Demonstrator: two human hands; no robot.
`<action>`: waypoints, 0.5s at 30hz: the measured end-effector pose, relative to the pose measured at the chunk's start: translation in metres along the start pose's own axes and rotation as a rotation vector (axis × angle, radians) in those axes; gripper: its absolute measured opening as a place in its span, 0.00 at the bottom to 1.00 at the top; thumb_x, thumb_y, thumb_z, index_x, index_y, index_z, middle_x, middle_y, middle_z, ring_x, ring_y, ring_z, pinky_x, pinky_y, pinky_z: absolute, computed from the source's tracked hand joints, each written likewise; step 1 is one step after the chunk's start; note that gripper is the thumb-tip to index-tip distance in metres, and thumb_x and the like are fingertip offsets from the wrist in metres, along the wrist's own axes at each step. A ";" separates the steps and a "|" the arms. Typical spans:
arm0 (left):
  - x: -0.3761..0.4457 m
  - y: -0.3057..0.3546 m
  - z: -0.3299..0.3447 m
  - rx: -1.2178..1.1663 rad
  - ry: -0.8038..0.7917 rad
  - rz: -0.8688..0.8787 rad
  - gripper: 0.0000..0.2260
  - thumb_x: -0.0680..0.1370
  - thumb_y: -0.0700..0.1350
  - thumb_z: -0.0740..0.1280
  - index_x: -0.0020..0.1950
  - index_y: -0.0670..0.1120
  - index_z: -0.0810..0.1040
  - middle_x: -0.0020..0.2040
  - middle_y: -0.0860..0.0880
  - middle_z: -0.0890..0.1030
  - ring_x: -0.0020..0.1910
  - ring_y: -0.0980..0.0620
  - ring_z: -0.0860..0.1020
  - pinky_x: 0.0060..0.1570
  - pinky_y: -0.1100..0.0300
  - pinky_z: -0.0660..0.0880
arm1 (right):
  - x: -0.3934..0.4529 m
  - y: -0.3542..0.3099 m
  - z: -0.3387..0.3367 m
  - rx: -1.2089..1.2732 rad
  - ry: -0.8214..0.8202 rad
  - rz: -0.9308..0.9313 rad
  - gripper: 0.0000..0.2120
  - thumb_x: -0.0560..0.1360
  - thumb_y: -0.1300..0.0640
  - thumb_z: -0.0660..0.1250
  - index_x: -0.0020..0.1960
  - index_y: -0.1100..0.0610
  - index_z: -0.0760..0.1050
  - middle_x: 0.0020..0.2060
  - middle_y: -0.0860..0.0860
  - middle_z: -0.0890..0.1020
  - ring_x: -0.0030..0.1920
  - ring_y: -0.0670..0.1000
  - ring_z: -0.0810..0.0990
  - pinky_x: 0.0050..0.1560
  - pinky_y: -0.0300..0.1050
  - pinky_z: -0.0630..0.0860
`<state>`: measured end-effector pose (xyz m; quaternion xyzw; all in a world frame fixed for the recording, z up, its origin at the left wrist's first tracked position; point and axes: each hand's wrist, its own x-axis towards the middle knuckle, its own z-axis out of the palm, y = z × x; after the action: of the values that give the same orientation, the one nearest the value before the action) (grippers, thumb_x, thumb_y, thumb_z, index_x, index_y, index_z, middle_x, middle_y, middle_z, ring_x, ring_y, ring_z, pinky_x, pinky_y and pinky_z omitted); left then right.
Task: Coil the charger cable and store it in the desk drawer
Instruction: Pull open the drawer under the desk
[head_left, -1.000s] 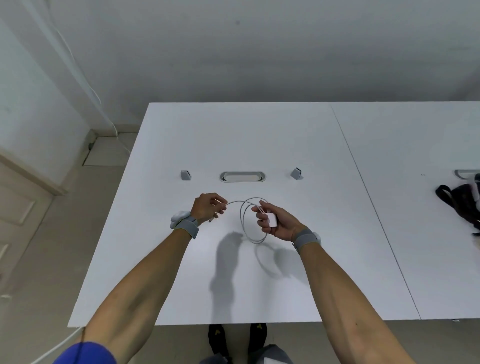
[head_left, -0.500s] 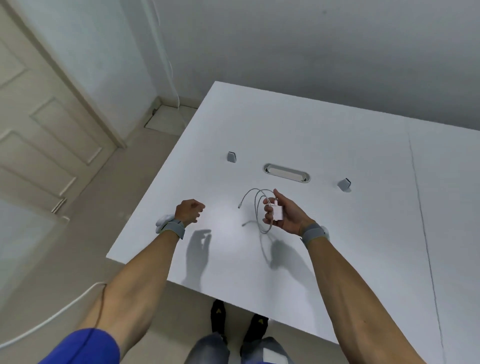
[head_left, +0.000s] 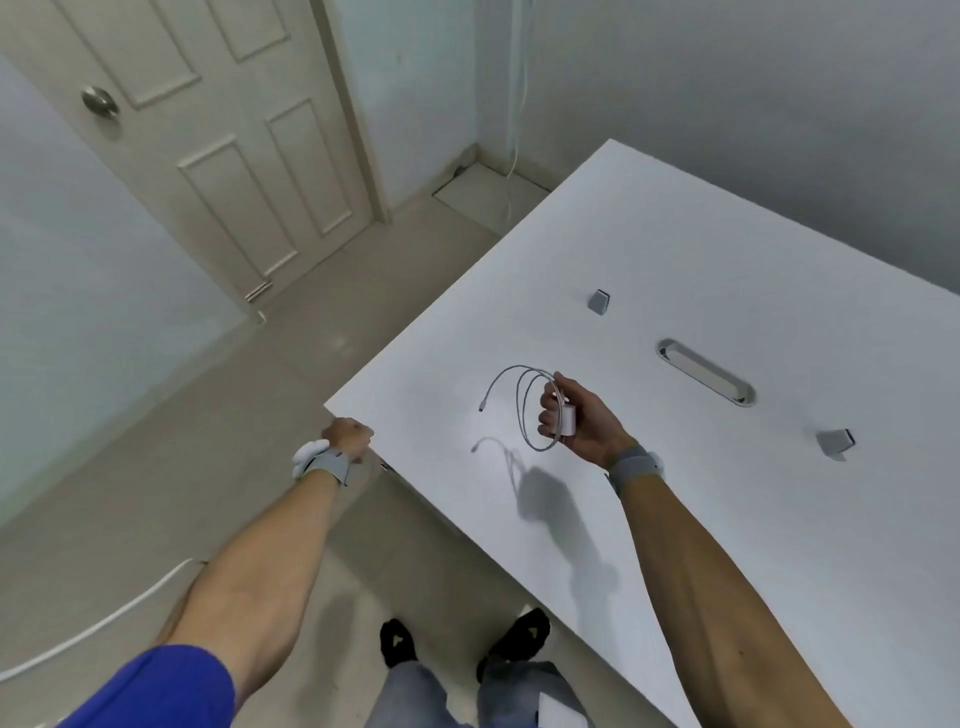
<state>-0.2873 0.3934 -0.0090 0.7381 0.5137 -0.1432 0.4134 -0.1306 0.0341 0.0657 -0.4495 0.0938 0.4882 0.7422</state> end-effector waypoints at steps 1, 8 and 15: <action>0.004 -0.012 -0.005 -0.009 -0.007 -0.026 0.12 0.76 0.46 0.66 0.48 0.38 0.83 0.45 0.40 0.86 0.43 0.41 0.86 0.50 0.47 0.84 | 0.004 0.004 0.008 0.008 0.007 0.004 0.15 0.83 0.47 0.63 0.41 0.54 0.73 0.33 0.50 0.70 0.31 0.51 0.68 0.37 0.45 0.64; 0.022 -0.075 -0.011 -0.095 -0.069 -0.095 0.12 0.77 0.45 0.67 0.49 0.37 0.84 0.47 0.39 0.87 0.46 0.40 0.86 0.49 0.45 0.84 | 0.034 0.040 0.051 0.001 0.061 0.009 0.15 0.83 0.47 0.65 0.40 0.53 0.71 0.35 0.49 0.70 0.33 0.52 0.70 0.40 0.46 0.66; 0.031 -0.107 0.008 -0.049 -0.226 -0.036 0.11 0.79 0.47 0.65 0.58 0.45 0.82 0.56 0.42 0.84 0.44 0.45 0.82 0.48 0.55 0.82 | 0.053 0.081 0.079 0.044 0.125 -0.007 0.16 0.83 0.48 0.65 0.39 0.54 0.72 0.36 0.49 0.70 0.34 0.52 0.69 0.41 0.46 0.66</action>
<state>-0.3658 0.4209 -0.0829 0.6976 0.4801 -0.2202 0.4842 -0.1928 0.1375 0.0340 -0.4632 0.1489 0.4544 0.7462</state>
